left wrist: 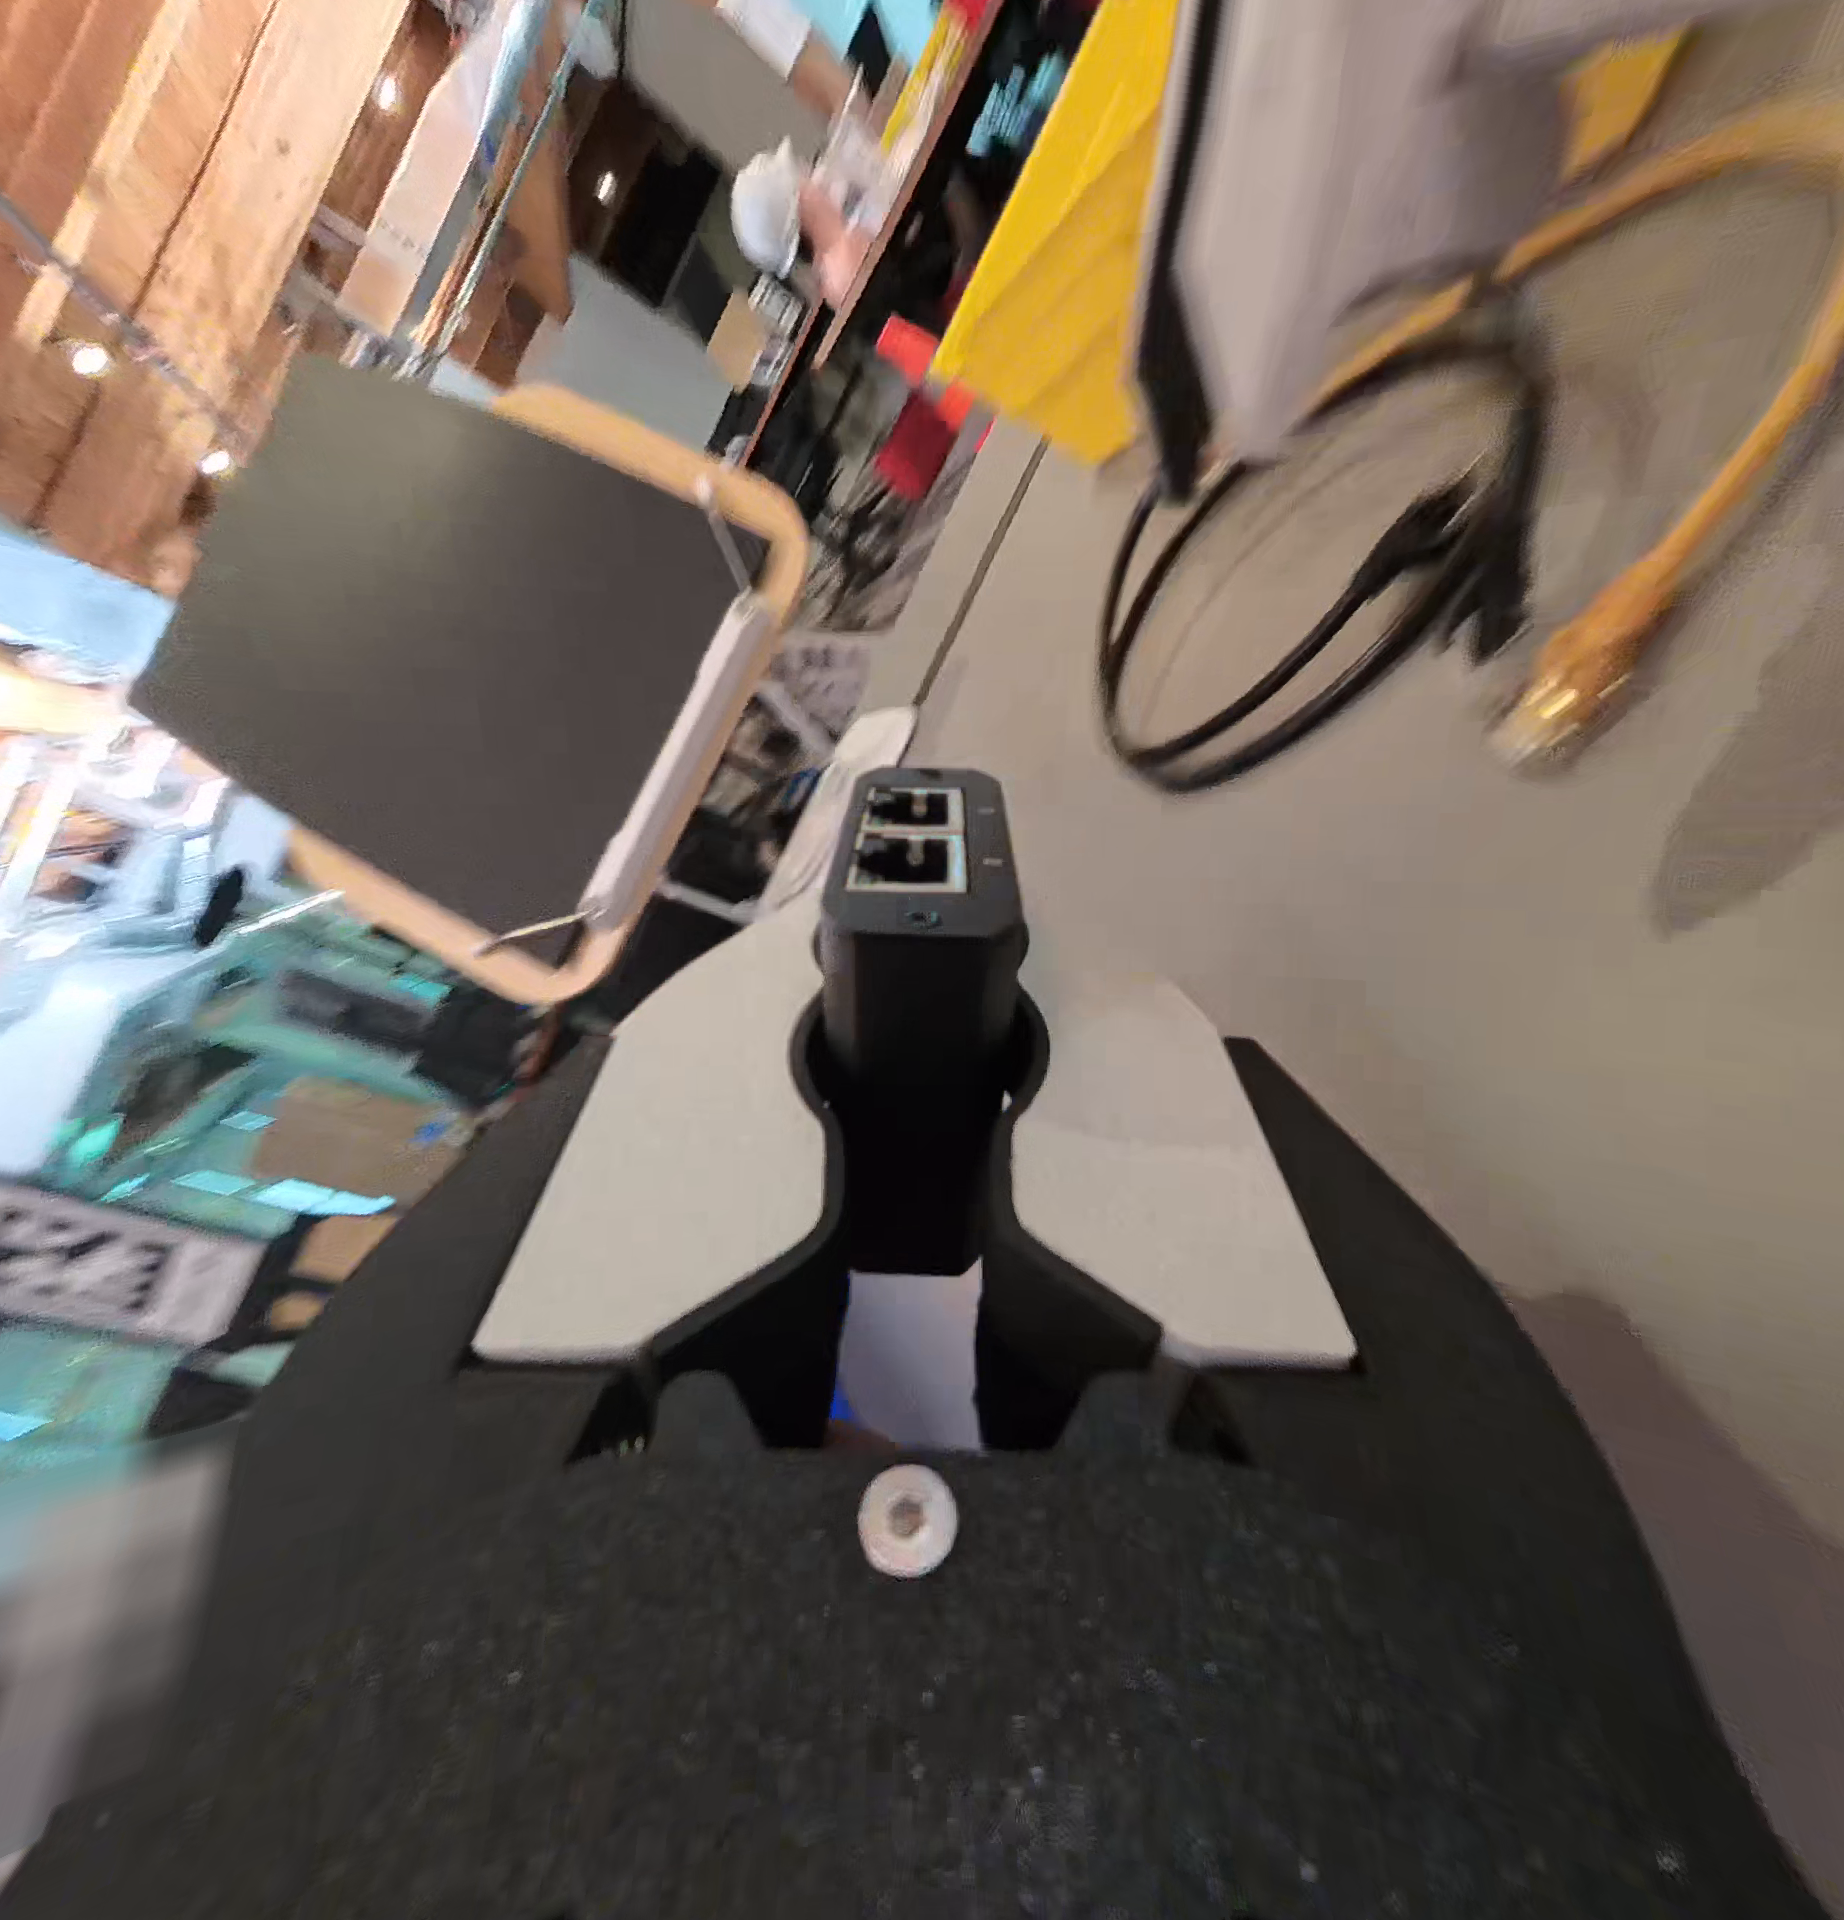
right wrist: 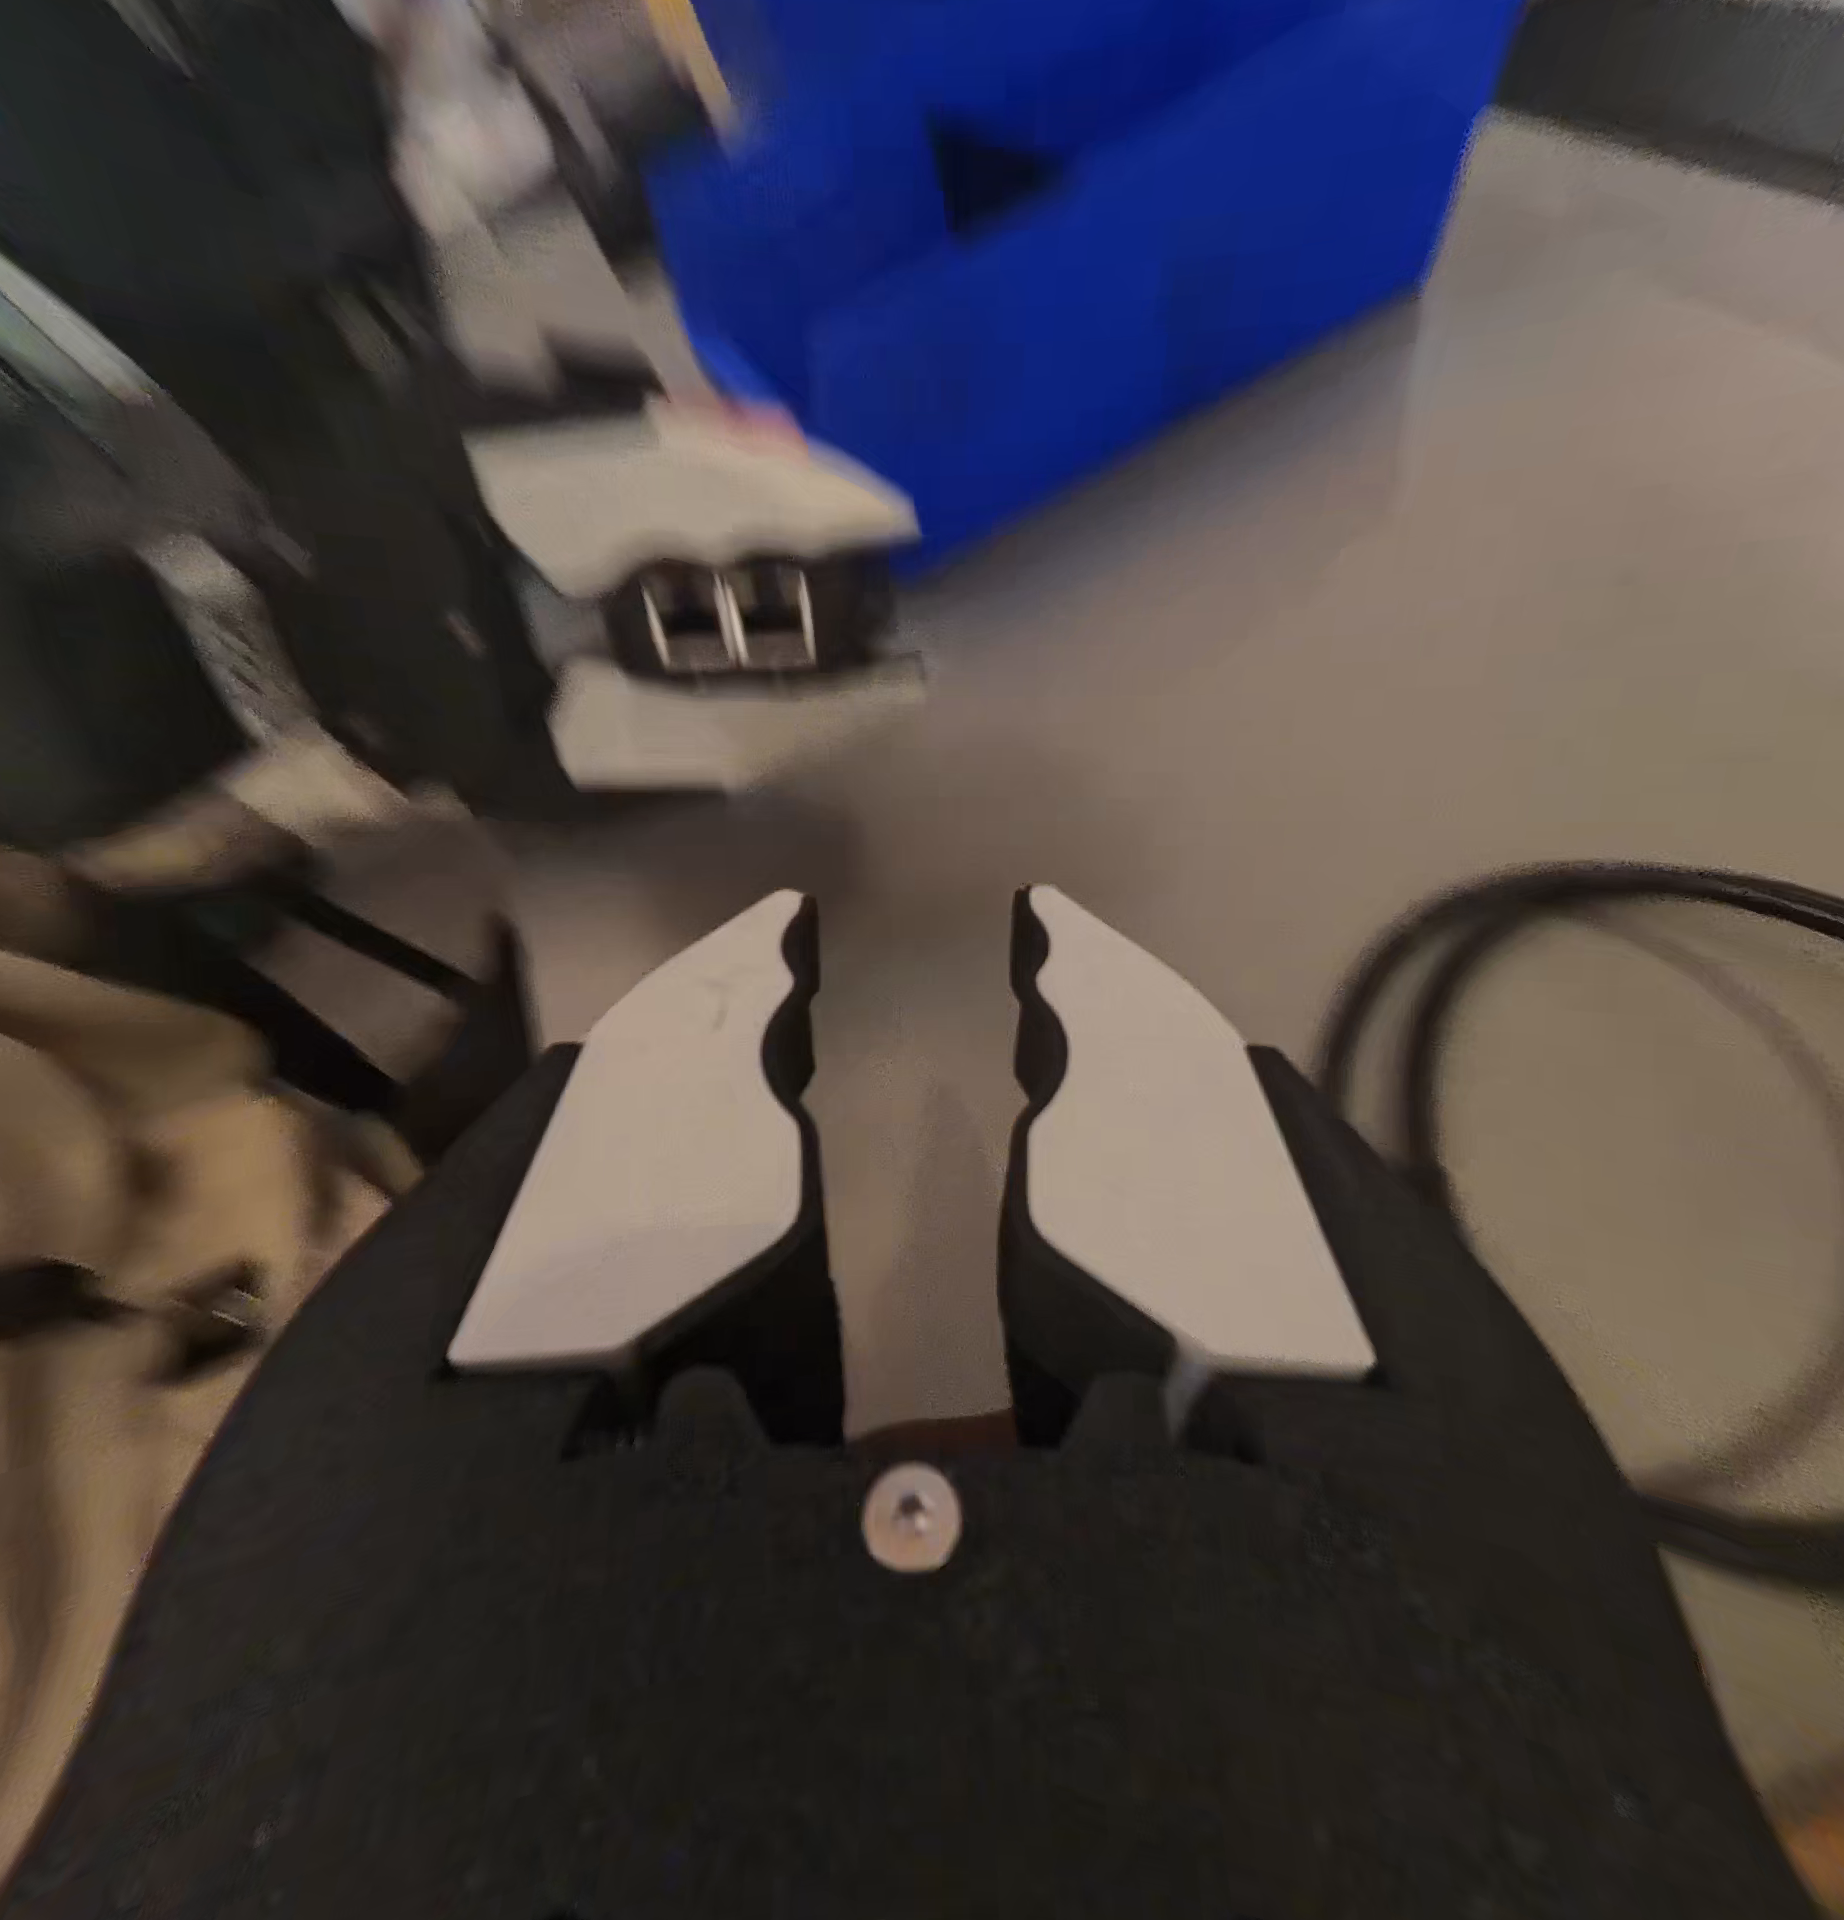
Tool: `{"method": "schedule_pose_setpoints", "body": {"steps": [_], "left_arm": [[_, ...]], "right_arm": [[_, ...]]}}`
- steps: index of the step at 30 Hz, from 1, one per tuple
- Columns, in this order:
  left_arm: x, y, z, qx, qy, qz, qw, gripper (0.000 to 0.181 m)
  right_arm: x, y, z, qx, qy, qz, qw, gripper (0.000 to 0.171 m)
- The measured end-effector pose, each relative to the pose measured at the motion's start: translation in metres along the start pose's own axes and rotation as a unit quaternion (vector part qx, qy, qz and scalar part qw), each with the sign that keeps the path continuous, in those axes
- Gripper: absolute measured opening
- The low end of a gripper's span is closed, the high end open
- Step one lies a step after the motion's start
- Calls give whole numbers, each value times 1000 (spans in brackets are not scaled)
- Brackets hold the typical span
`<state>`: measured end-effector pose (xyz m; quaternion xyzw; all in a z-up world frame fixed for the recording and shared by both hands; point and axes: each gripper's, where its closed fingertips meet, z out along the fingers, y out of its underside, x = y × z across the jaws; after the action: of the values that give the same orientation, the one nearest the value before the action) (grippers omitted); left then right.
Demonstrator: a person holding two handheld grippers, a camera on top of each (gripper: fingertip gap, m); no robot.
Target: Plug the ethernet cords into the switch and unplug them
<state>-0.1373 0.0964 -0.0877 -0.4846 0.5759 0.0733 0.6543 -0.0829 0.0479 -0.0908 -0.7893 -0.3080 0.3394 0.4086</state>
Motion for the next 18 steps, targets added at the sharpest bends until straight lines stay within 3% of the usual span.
{"method": "schedule_pose_setpoints", "body": {"steps": [2,4,6,9,12,15,18], "left_arm": [[12,-16,-5,49,49,-53,996,25],[21,-33,-10,94,91,-98,987,25],[29,-50,-19,147,126,-125,973,25],[34,-64,-25,180,145,-128,965,25],[40,-75,-29,202,160,-131,957,26],[47,-80,-30,198,162,-118,959,25],[50,-75,-28,152,171,-126,965,29]], "right_arm": [[-14,-20,-2,90,-82,70,990,41],[-27,-22,0,128,-157,137,970,53],[-39,-12,8,104,-207,180,956,76],[-52,-3,17,85,-240,195,947,87],[-68,1,22,69,-285,211,932,90],[-77,-2,18,70,-333,227,913,63],[-72,3,16,58,-314,228,920,63]]}}
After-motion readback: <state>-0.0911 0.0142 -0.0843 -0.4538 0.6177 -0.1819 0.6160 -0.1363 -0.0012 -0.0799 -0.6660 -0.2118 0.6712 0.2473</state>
